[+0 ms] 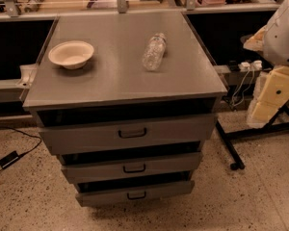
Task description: Open bottom drawer
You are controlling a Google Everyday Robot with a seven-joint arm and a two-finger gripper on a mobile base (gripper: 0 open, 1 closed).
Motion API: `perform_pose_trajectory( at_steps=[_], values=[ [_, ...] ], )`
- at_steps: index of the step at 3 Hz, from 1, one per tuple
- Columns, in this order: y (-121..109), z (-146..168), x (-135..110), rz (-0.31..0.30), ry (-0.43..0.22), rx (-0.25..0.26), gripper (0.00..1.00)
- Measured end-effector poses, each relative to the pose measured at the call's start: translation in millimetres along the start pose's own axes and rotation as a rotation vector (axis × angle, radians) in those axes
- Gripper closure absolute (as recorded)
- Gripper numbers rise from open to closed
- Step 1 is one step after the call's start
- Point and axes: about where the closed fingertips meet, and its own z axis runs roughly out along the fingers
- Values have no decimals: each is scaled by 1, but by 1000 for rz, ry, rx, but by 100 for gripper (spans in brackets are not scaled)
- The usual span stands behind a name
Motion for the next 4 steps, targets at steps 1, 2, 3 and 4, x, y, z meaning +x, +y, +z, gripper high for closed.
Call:
perform_pose_trajectory(
  at_steps=[1, 2, 3, 4],
  values=[
    [0, 0, 0, 0, 0, 0, 0],
    [3, 30, 3, -16, -52, -16, 0],
    [32, 96, 6, -51, -156, -55, 0],
    [87, 203, 13, -73, -228, -192, 0]
  ],
)
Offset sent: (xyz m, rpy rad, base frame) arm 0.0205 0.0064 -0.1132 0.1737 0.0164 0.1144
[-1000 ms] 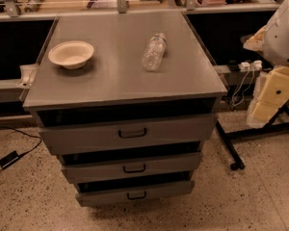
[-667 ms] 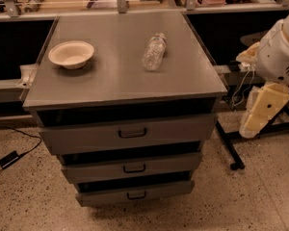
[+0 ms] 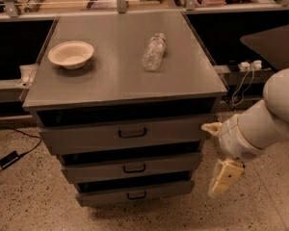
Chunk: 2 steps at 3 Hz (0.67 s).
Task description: Open bottom drawer
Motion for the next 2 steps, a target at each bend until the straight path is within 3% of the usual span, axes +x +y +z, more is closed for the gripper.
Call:
perform_pose_trajectory(
  at_steps=[1, 2],
  values=[
    [6, -1, 2, 6, 11, -9, 0],
    [3, 20, 4, 9, -15, -6, 0]
  ],
)
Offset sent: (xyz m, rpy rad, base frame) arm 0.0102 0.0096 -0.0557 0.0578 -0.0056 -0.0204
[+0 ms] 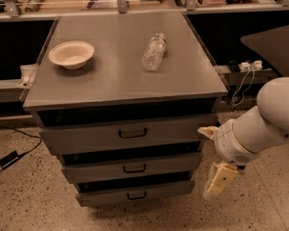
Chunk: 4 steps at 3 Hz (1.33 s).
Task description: Open bottom drawer
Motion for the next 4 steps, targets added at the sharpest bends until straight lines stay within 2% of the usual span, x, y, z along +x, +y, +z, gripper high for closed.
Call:
perform_pose_trajectory(
  at_steps=[1, 2, 3, 4],
  values=[
    [15, 57, 14, -43, -7, -13, 0],
    [19, 144, 30, -57, -93, -4, 0],
    [15, 142, 29, -52, -92, 9, 0],
    [9, 167, 39, -66, -66, -12, 0]
  ],
)
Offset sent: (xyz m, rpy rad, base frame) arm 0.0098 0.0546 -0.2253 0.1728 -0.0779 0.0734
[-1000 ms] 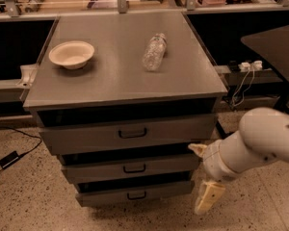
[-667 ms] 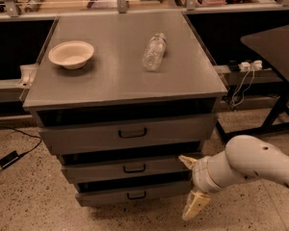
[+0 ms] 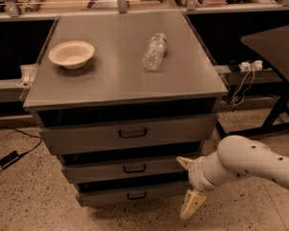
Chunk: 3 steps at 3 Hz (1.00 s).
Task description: Open bottom drawer
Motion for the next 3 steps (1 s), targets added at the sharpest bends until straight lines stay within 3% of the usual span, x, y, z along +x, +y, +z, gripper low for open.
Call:
perform_pose_trajectory(
  at_steps=[1, 2, 3],
  values=[
    [10, 54, 36, -35, 48, -33, 0],
    [-9, 63, 41, -78, 56, 39, 0],
    [-8, 61, 39, -70, 50, 38, 0]
  ],
)
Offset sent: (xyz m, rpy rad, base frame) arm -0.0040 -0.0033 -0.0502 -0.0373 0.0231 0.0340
